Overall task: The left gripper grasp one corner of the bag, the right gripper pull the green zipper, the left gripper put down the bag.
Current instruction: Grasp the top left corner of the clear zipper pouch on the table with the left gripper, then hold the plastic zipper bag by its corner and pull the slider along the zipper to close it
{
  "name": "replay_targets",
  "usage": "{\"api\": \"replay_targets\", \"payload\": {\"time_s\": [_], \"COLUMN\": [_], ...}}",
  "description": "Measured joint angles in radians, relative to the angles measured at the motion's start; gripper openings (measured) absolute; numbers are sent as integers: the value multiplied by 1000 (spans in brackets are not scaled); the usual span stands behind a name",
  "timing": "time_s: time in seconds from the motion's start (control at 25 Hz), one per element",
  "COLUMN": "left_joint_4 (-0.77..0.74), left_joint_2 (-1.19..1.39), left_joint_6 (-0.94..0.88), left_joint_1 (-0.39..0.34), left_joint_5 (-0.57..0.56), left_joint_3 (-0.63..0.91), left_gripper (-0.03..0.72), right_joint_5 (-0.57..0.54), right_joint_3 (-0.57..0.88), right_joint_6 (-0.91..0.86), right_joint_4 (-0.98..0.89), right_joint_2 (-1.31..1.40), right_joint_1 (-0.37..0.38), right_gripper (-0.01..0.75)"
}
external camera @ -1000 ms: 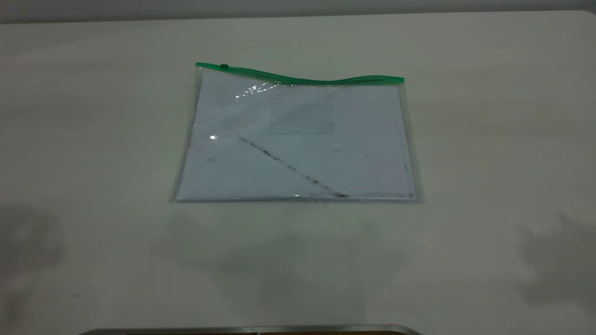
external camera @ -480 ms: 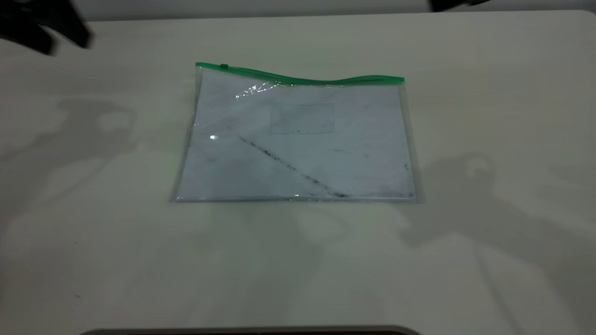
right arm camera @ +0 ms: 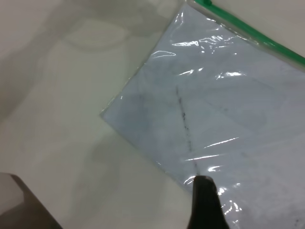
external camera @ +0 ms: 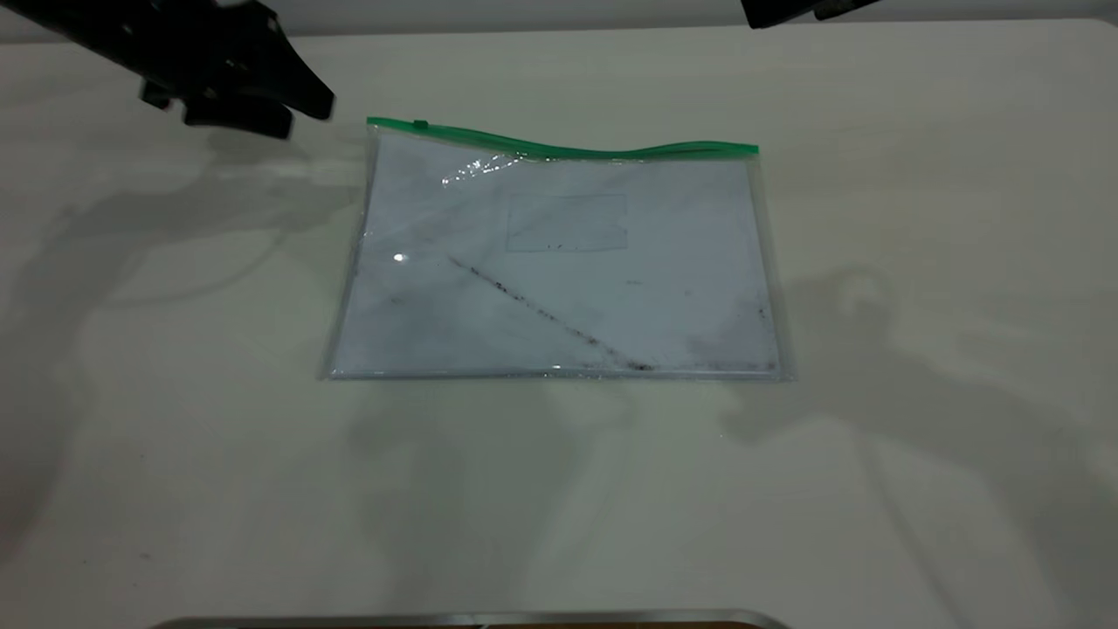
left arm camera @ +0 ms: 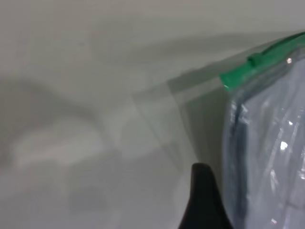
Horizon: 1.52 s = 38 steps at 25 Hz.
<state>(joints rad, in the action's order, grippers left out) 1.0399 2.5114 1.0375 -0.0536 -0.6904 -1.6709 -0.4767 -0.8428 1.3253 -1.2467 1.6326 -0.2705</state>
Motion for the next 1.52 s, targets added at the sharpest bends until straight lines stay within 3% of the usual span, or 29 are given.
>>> {"api": "replay_targets", "payload": {"time_s": [0.28, 0.88, 1.04, 1.16, 1.24, 1.52], "left_joint_4": [35, 272, 274, 269, 262, 241], "left_joint_2": [112, 214, 214, 213, 206, 94], "left_joint_6": [74, 272, 285, 302, 337, 513], "left_joint_1": [13, 109, 112, 112, 112, 124], "left_joint_5": [-64, -81, -73, -50, -54, -101], "left_joint_3": [-109, -122, -123, -123, -123, -123], "left_gripper": [588, 569, 404, 167, 64, 51], "right_joint_5": [8, 18, 18, 18, 14, 22], "right_joint_3": [0, 0, 0, 0, 0, -59], "right_joint_6": [0, 2, 2, 2, 2, 33], "right_joint_4": [0, -1, -1, -4, -4, -7], "right_joint_2": [0, 0, 0, 0, 0, 64], "right_joint_1": [0, 0, 0, 0, 0, 0], "right_gripper": [553, 553, 553, 553, 548, 520]}}
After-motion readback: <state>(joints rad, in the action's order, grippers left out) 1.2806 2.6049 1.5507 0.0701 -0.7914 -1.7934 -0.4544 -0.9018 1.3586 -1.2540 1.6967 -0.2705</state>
